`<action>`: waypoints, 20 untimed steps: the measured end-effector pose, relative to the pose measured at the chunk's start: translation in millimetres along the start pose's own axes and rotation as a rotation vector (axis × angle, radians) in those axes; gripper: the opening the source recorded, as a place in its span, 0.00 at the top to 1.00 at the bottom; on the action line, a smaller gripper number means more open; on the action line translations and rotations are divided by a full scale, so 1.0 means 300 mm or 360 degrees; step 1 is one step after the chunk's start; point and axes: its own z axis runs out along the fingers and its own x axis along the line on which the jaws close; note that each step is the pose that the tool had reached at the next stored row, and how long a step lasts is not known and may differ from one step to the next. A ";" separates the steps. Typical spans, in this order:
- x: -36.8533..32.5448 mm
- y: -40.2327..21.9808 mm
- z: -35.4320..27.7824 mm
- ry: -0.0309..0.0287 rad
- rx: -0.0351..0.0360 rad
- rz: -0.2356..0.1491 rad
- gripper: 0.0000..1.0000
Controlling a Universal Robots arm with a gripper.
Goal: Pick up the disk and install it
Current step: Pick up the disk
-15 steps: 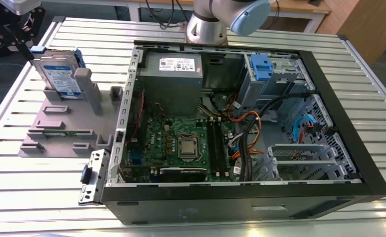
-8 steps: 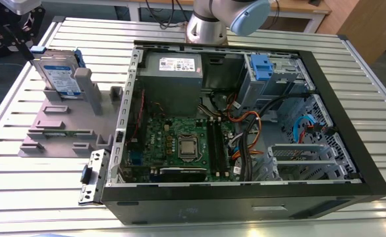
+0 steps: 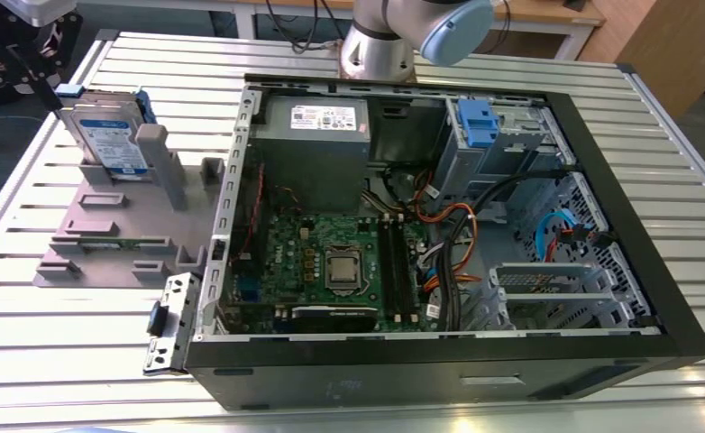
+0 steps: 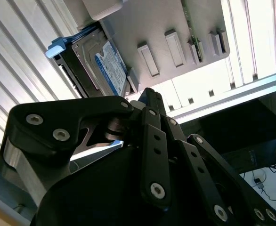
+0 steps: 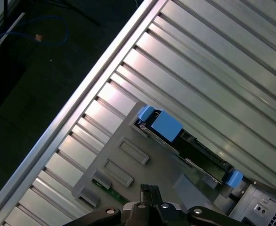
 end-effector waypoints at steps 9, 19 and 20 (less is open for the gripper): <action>0.000 0.000 0.000 0.00007 -0.0001 -0.0019 0.89; 0.000 0.000 0.000 0.00015 -0.0001 -0.0041 0.89; 0.000 0.000 0.000 0.00015 -0.0001 -0.0043 0.89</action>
